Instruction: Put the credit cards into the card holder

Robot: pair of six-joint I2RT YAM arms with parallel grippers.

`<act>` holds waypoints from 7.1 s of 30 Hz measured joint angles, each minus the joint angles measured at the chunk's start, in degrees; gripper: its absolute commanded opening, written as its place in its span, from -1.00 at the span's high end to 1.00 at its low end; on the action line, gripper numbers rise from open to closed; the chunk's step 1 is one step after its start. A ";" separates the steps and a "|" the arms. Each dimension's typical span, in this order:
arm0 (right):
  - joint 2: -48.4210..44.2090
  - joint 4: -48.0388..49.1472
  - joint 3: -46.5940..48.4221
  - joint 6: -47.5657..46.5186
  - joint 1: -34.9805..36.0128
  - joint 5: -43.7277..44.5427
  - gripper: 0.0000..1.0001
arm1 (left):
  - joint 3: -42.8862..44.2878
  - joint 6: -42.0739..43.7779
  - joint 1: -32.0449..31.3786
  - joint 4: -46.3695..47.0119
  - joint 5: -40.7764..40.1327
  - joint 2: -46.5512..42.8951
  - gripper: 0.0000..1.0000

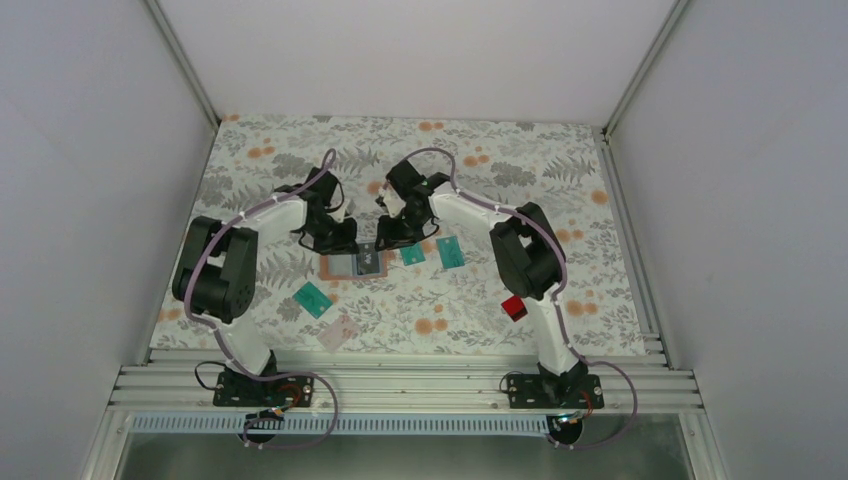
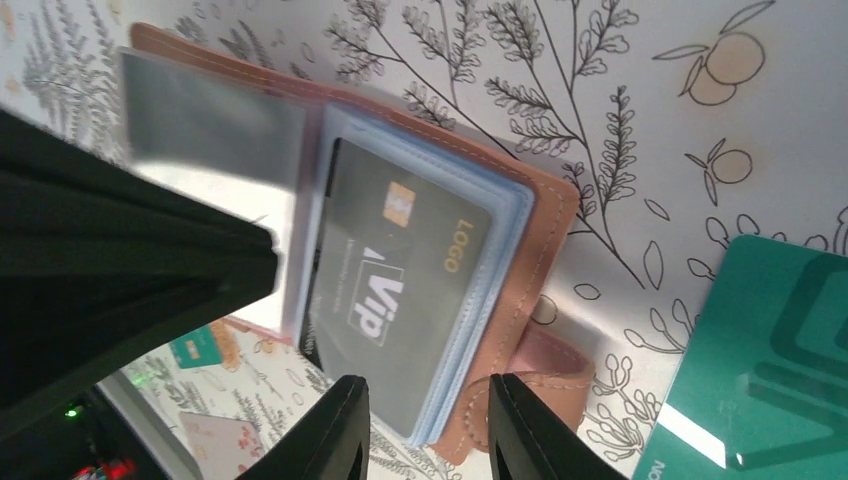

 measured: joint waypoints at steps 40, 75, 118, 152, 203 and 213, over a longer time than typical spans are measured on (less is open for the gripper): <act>3.69 2.40 0.90 3.06 -1.29 -9.81 0.33 | -3.23 2.16 0.13 4.85 2.03 4.22 0.95; 3.74 3.45 2.71 2.99 -0.57 -13.92 0.35 | -1.25 2.32 0.00 2.23 2.01 3.39 0.95; 5.66 0.31 13.62 4.00 2.32 -12.85 0.06 | -7.65 2.32 4.33 -5.25 1.49 -21.29 0.86; -10.01 -7.30 -14.78 -0.17 -10.60 24.20 -0.52 | 11.26 1.20 -12.37 0.68 1.62 4.98 0.66; -32.04 7.37 -41.57 7.21 15.69 4.66 0.06 | -6.64 -2.69 -18.84 1.22 -7.76 -9.55 0.61; -18.10 11.23 -25.09 6.60 14.29 -3.21 0.14 | -23.93 -18.18 -18.64 -9.03 -12.96 -32.65 0.26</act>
